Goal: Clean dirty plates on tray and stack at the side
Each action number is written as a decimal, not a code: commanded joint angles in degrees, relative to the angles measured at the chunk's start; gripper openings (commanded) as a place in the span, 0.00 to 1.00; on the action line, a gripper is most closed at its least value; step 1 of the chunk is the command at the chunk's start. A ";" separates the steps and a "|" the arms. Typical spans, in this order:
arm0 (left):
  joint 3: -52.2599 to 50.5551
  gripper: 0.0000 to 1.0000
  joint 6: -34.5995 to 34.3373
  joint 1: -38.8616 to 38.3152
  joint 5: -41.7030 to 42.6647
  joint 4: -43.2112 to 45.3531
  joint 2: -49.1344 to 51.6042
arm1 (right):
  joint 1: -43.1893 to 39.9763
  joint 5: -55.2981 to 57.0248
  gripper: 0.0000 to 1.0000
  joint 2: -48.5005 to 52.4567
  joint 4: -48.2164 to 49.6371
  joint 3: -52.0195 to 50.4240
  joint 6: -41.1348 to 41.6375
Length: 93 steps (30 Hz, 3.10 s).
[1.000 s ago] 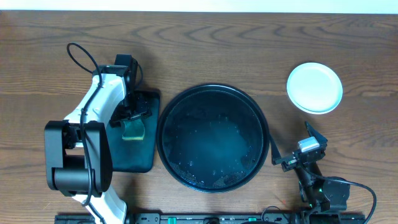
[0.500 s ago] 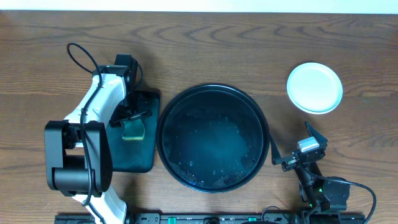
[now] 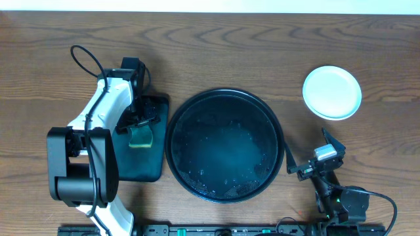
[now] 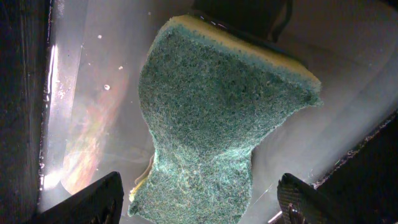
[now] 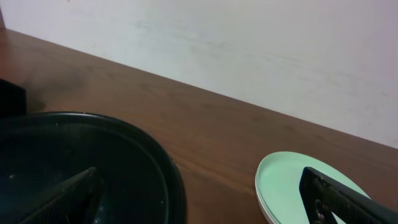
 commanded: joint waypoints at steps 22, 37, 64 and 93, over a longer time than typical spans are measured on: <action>-0.17 0.80 0.13 0.28 -0.52 -0.17 -0.07 | 0.39 0.55 0.99 -0.39 -0.28 -0.09 -0.44; -0.17 0.80 0.13 0.28 -0.52 -0.17 -0.07 | 0.39 0.55 0.99 -0.39 -0.28 -0.11 -0.44; -0.17 0.80 9.27 0.13 -5.62 4.15 -6.69 | 0.39 0.55 0.99 -0.20 -0.26 -0.09 -0.44; -3.78 0.80 15.91 0.13 -5.42 23.26 -50.93 | 0.39 0.55 0.99 -0.20 -0.26 -0.09 -0.44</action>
